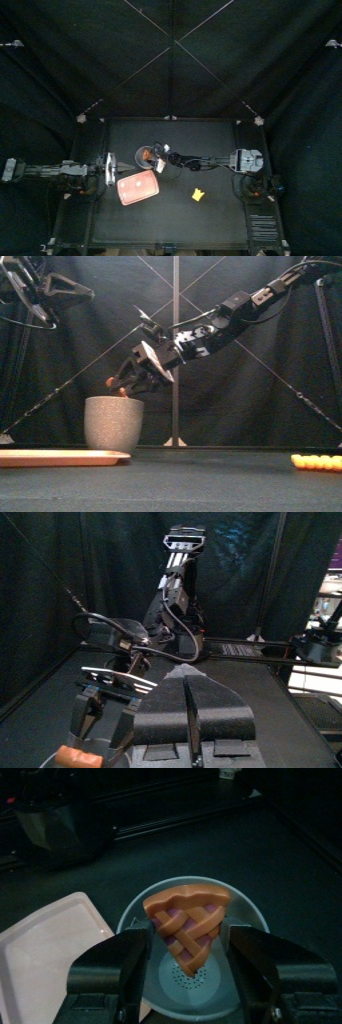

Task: Pick the pie then place it in the grey bowl
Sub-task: Drop pie in the grey bowl and return to neutral

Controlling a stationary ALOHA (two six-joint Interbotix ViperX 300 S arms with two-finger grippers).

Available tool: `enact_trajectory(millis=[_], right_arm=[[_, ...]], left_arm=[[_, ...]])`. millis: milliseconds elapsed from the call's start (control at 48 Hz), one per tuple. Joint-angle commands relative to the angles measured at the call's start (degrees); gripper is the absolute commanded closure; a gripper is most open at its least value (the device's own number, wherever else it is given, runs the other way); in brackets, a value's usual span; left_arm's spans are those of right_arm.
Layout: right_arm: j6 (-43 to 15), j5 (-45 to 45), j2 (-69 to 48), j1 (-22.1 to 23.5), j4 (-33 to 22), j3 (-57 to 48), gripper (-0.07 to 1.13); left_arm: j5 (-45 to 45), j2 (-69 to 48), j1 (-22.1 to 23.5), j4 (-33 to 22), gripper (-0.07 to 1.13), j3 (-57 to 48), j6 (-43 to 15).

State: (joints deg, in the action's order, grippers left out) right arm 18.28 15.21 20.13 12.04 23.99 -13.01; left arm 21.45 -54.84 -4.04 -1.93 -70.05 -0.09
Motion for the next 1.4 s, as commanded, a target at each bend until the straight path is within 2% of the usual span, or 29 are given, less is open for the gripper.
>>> enact_trajectory(millis=[21,167,521,979,1396], right_arm=[[0.1,-0.1,-1.4,0.4,0.3,1.5,0.17],[0.1,0.4,-1.4,0.4,0.2,1.4,0.06],[0.2,3.6,-5.2,-0.8,0.2,-1.5,0.06],[0.1,15.7,-19.8,-3.6,1.2,-22.8,0.06],[0.1,16.2,-20.4,-4.8,1.2,-26.6,0.06]], left_arm=[[0.4,0.4,-0.1,0.0,1.05,0.6,-0.1],[0.4,0.4,-0.1,0.0,1.05,0.4,-0.1],[0.5,0.3,-0.1,0.0,1.05,0.1,-0.1],[0.5,0.3,-0.3,0.0,1.05,-1.0,-0.1],[0.5,0.4,-0.3,0.1,1.05,-1.6,-0.1]])
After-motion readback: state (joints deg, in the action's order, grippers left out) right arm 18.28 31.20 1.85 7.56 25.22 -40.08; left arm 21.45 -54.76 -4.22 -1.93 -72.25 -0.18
